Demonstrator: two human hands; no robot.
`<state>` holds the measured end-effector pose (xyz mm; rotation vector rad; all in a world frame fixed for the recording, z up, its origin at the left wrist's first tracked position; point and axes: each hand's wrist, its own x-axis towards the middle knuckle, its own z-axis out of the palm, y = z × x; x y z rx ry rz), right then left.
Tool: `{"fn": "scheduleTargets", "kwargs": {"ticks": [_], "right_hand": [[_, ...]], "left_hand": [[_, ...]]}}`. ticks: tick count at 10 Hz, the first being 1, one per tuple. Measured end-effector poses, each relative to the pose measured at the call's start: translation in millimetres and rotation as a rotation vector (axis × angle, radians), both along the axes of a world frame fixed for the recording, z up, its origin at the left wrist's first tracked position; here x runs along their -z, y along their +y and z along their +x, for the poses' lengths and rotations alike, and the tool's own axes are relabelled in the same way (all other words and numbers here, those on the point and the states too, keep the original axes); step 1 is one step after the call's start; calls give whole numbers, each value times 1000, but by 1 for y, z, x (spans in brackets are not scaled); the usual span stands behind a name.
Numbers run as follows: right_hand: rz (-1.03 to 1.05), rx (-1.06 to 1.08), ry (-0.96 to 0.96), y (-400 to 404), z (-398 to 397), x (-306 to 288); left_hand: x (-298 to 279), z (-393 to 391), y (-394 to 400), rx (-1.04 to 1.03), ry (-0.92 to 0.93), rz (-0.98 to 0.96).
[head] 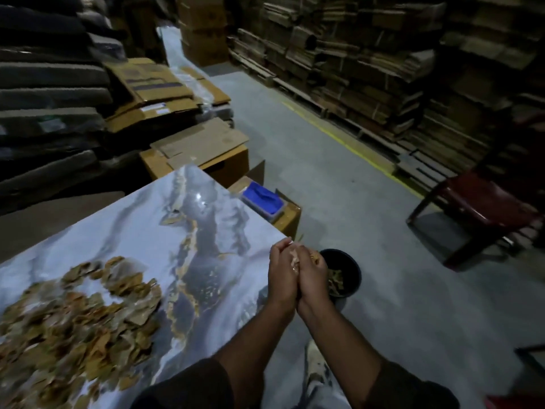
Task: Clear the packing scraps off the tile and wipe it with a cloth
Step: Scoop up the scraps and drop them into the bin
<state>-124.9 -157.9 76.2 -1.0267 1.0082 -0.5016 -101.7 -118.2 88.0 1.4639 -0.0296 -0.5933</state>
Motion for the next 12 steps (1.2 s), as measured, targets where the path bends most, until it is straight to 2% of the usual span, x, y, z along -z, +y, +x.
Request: {"fn": "scheduleTargets", "kwargs": {"ticks": [1,2,3,4,5,6,7,9,11,12], "right_hand": [[48,161,13,-51,-4,20],[102,196,18,-101,-10,36],[196,63,-29,-154,-15,59],[349,69,50,-203,-12,87],[647,212,0,-264,-4,142],[733,207,29,-299,2,182],[752,181,81,-341,14,248],[798,208,136,-385,22,349],[804,166,177,-405,27,411],[660,195,278,-407,22,417]], "left_hand": [[12,-4,-41,73,-17,24],[31,-10,-94,147,-36,95],[62,-11,-153,164,-27,172],[103,-5,-214,169,134,202],[147,7,-264,133,239,244],[192,18,-302,14,326,277],[252,29,-340,-27,373,357],[355,48,-379,93,581,328],[399,58,-393,-29,823,117],[396,66,-391,-72,825,87]]}}
